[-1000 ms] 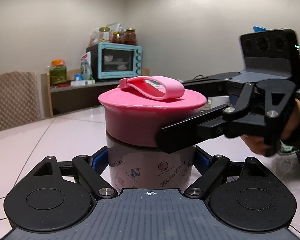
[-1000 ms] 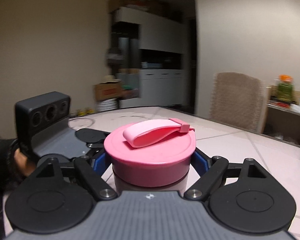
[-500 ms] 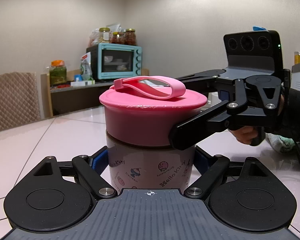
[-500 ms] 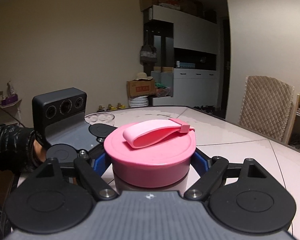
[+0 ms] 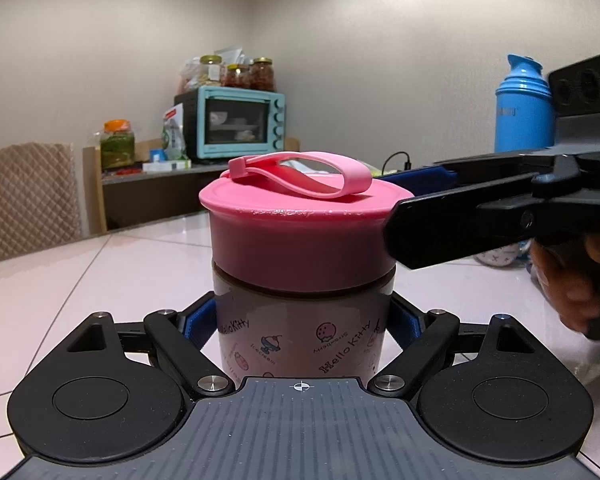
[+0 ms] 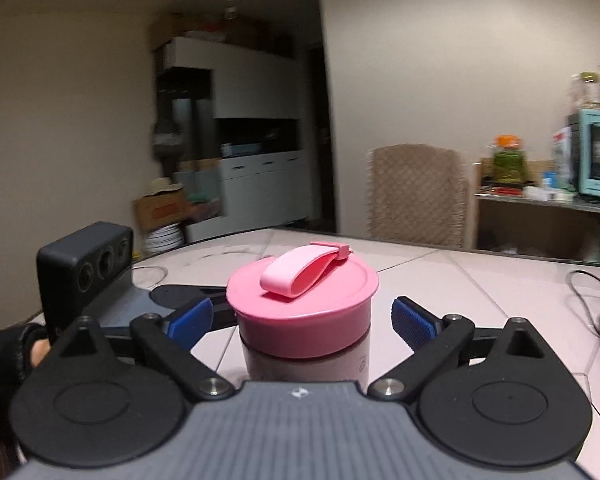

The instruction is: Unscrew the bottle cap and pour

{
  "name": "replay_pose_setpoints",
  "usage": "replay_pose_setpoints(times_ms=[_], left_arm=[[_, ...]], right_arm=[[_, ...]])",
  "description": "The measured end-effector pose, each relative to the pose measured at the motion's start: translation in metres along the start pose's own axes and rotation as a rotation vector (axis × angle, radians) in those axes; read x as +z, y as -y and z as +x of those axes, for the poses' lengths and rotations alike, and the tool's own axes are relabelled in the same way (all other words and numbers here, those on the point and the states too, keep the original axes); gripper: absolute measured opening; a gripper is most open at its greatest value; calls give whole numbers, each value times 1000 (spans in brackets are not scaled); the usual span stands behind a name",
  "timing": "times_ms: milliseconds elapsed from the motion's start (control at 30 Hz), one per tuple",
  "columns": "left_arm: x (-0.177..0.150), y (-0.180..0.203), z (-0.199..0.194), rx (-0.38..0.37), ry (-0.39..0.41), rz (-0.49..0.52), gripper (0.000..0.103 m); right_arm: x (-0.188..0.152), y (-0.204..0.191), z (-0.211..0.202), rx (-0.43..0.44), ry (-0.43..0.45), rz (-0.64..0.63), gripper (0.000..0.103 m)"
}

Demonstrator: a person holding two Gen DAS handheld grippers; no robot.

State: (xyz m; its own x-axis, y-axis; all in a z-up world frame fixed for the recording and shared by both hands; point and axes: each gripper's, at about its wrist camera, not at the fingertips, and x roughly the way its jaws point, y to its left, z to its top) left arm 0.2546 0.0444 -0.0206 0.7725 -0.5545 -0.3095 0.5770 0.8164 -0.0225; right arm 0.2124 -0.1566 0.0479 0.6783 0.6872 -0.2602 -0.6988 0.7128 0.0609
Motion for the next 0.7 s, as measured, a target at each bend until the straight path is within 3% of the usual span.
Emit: replay_pose_setpoints(times_ms=[433,700], left_arm=[[3,-1,1,3,2,-3,89],[2,1,2,4,2,-4,89]], right_arm=[[-14,-23,37,-171,34,20,97],[-16,-22,52,-209,14,68,91]])
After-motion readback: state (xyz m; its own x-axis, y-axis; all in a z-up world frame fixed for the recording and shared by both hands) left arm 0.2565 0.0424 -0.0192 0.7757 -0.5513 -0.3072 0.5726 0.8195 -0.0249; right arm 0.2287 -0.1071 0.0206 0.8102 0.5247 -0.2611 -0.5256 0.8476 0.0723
